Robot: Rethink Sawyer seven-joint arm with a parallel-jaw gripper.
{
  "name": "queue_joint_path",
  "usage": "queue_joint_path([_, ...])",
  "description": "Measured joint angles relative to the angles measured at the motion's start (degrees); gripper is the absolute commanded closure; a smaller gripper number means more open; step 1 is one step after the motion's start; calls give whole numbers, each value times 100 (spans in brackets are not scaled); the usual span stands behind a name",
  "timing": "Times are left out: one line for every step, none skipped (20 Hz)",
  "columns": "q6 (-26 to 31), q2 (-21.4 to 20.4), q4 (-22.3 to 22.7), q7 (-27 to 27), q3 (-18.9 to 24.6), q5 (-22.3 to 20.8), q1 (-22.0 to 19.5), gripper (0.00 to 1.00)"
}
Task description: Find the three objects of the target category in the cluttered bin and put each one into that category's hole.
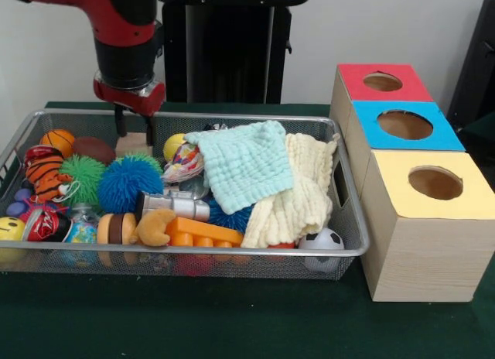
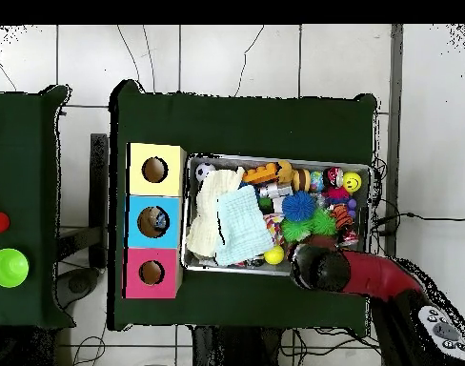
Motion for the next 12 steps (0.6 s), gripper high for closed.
queue_joint_path([24, 2, -39, -1, 48, -45, -63, 0])
queue_joint_path([48, 4, -77, -1, 95, -89, -126, 0])
queue_joint_path([77, 9, -109, -5, 132, -121, -166, 0])
queue_joint_path([105, 14, -140, -8, 169, -153, -207, 0])
queue_joint_path([171, 20, -183, -24, 226, -200, -256, 0])
queue_joint_path([236, 26, -226, -40, 284, -247, -305, 0])
queue_joint_path([338, 37, -267, -65, 355, -288, -357, 0])
queue_joint_path([439, 48, -308, -90, 427, -330, -409, 0])
queue_joint_path([527, 59, -343, -108, 482, -354, -450, 0])
queue_joint_path([656, 79, -404, -132, 566, -385, -515, 0])
queue_joint_path([801, 106, -473, -157, 651, -405, -578, 0])
queue_joint_path([984, 140, -546, -188, 756, -412, -656, 0])
